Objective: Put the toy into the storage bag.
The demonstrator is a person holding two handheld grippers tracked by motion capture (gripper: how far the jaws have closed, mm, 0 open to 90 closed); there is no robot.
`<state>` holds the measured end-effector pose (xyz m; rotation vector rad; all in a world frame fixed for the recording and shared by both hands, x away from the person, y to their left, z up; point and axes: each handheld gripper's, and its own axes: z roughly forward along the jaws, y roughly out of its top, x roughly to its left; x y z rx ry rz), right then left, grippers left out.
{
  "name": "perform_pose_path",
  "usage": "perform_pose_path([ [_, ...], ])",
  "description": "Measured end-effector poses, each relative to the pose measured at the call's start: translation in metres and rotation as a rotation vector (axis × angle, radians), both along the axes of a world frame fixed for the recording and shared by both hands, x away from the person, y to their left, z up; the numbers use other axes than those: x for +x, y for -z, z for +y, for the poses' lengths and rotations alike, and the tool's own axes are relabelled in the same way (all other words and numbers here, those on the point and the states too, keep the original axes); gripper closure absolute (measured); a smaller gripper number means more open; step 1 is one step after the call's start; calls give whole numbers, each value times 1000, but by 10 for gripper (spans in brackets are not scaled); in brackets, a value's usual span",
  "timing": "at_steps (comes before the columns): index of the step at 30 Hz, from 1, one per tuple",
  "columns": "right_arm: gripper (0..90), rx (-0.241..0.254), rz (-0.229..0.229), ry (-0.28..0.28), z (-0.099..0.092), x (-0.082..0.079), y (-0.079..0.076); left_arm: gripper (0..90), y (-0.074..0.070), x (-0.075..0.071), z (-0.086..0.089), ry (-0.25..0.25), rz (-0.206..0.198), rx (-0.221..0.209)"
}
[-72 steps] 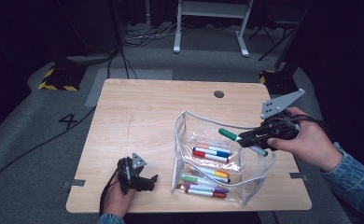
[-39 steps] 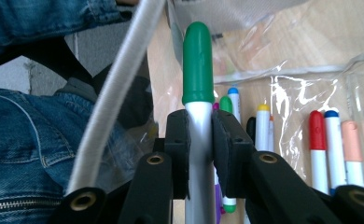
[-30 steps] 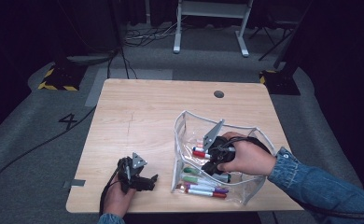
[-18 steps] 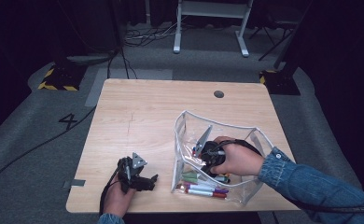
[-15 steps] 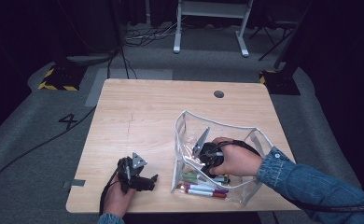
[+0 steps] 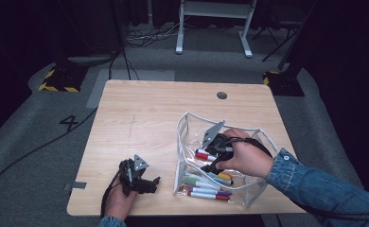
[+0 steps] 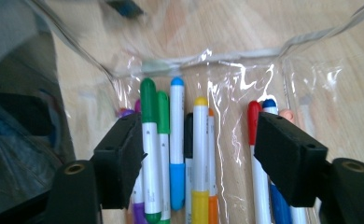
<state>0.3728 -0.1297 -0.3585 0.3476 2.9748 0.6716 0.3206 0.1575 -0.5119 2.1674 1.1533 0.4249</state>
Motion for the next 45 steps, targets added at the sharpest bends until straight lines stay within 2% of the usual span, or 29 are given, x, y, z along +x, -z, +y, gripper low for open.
perform_pose_path([
  [2,298,35,5,23,-4,0,-7,0,0,0,0,2,1,0],
  [10,280,126,-48,95,-36,3,-41,0,0,0,0,2,0,0],
  [15,280,177,-81,169,-69,3,-63,0,0,0,0,4,1,3],
  [23,277,231,-130,289,-119,6,-83,0,0,0,0,5,1,3],
  [29,275,256,-142,399,-156,6,-83,0,0,0,0,5,2,3],
  [33,275,280,-149,452,-179,5,-80,0,0,0,0,4,2,3],
  [36,279,279,-148,494,-196,3,-75,0,0,0,0,4,1,3],
  [40,281,281,-144,551,-218,1,-65,0,0,0,0,5,2,3],
  [45,286,264,-123,604,-237,-1,-40,0,0,0,0,5,1,3],
])
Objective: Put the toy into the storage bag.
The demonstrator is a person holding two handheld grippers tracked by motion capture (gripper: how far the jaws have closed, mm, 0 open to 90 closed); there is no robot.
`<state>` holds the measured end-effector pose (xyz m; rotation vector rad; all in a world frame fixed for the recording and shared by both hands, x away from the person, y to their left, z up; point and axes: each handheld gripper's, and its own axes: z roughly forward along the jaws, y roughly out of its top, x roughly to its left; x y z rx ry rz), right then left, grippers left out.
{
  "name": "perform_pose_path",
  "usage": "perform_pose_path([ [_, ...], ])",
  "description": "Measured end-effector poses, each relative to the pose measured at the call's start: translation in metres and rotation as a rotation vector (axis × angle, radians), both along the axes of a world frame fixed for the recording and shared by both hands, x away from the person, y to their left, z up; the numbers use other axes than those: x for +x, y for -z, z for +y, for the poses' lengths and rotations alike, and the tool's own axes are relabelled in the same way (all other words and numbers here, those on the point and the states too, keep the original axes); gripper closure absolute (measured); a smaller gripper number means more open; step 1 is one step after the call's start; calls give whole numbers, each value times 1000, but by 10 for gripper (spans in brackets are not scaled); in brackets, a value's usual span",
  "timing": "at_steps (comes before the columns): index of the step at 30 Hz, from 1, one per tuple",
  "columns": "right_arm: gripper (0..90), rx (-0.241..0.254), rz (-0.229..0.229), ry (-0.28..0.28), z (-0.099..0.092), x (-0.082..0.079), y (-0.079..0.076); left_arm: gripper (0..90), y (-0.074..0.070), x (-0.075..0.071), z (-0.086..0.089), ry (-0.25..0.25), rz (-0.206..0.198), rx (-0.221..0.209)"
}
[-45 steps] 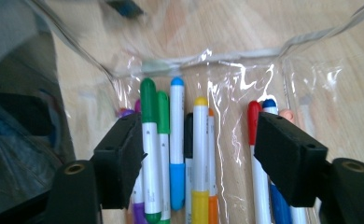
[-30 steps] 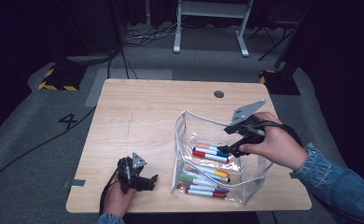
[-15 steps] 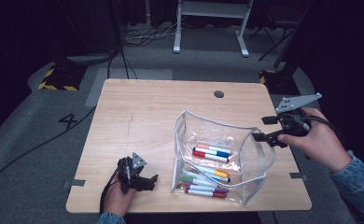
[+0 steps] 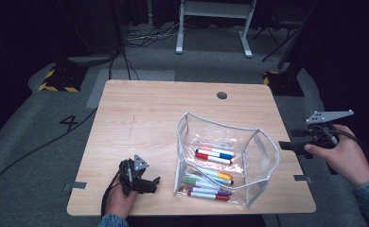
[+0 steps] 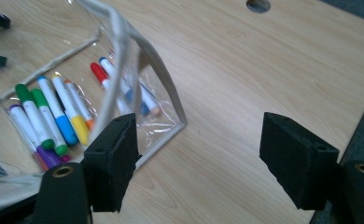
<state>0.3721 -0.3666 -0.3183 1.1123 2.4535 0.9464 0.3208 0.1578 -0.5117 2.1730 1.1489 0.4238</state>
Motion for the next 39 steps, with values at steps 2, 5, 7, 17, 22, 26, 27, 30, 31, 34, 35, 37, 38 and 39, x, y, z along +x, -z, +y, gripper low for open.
perform_pose_path([
  [2,287,-55,-1,15,-4,1,14,0,0,0,0,0,-2,0],
  [5,288,-63,31,47,-11,3,35,0,0,0,0,-2,-4,-2],
  [7,286,-65,50,72,-15,4,50,0,0,0,0,-1,-2,0],
  [17,267,-67,155,109,-24,3,120,0,0,0,0,0,0,0],
  [22,259,-64,169,115,-24,-5,146,0,0,0,0,0,0,0],
  [26,232,-53,129,115,-25,-11,165,0,0,0,0,-1,-2,-1],
  [27,187,-62,114,116,-25,-13,170,0,0,0,0,-1,-4,-3],
  [30,133,-42,30,126,-24,-18,179,0,0,0,0,-2,-3,-2],
  [31,98,-23,2,132,-24,-19,183,0,0,0,0,-2,-3,-3],
  [34,26,30,-67,156,-21,-23,193,0,0,0,0,0,-3,-2],
  [35,26,32,-69,153,-21,-23,193,0,0,0,0,0,-5,-3],
  [37,28,34,-71,148,-22,-26,193,0,0,0,0,0,-5,-3],
  [38,30,33,-70,149,-22,-27,193,0,0,0,0,0,-5,-2],
  [39,31,34,-71,153,-22,-27,193,0,0,-1,-1,-12,7,-5],
])
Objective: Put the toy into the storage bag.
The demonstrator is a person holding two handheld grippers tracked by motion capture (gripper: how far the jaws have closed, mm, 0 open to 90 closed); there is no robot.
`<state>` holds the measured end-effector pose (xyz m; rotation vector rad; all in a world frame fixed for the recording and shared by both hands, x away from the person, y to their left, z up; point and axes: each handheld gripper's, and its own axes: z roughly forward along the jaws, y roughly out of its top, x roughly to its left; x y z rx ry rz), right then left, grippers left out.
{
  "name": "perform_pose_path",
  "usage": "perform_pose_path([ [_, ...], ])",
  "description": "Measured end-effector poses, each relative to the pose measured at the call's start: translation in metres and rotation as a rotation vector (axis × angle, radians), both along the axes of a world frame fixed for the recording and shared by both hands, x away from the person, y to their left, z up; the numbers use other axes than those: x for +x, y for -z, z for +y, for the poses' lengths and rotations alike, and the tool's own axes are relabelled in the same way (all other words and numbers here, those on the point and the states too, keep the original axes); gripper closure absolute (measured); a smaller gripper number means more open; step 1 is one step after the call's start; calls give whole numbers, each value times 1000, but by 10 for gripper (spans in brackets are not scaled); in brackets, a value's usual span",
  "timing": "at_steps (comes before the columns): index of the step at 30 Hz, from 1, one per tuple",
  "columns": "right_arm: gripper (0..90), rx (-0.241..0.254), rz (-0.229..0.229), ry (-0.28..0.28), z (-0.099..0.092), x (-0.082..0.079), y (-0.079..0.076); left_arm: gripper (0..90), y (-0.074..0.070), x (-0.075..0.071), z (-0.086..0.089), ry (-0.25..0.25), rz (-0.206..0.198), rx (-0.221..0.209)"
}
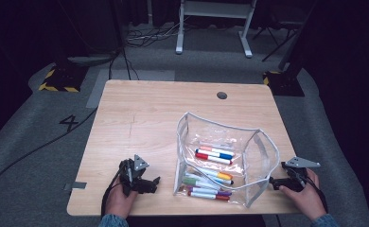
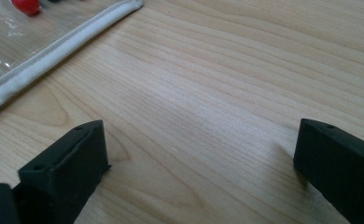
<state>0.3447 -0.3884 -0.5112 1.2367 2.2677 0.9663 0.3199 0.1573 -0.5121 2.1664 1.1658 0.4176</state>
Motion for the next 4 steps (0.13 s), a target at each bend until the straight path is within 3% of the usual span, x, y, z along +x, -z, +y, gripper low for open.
perform_pose_path([
  [4,35,2,-3,18,2,-2,0,0,0,0,0,4,-4,2],
])
